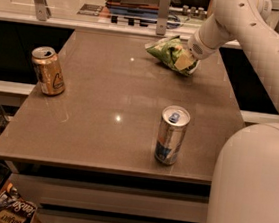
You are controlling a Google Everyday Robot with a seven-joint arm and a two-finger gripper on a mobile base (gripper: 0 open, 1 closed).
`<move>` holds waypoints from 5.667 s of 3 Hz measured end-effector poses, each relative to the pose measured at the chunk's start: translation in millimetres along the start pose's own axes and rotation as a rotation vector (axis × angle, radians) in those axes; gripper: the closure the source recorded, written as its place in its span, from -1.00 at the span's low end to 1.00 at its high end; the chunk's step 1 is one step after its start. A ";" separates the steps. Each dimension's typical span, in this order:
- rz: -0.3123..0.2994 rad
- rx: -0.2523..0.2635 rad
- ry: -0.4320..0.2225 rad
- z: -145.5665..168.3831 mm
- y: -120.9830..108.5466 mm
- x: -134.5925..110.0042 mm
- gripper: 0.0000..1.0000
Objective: Move green jalapeno chip bag near orange can
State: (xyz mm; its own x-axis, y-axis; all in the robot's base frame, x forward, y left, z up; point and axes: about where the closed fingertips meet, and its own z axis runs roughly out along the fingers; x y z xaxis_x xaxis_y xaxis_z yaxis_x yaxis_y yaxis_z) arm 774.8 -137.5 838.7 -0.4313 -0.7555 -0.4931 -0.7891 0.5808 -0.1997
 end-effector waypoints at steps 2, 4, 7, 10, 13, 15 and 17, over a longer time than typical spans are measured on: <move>-0.008 0.059 0.008 -52.8 8.9 -0.7 1.00; -0.119 -0.026 -0.044 -79.3 53.8 -23.2 1.00; -0.260 -0.130 -0.050 -77.0 180.3 -68.6 1.00; -0.213 -0.147 -0.083 -53.5 258.0 -99.7 1.00; -0.215 -0.171 -0.081 -47.2 274.0 -104.4 0.17; -0.220 -0.172 -0.081 -47.4 276.3 -105.2 -0.76; -0.222 -0.173 -0.080 -47.5 277.4 -105.5 -1.00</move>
Offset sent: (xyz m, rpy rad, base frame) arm -0.0523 -0.0182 0.0828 -0.0506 -0.0987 -0.0346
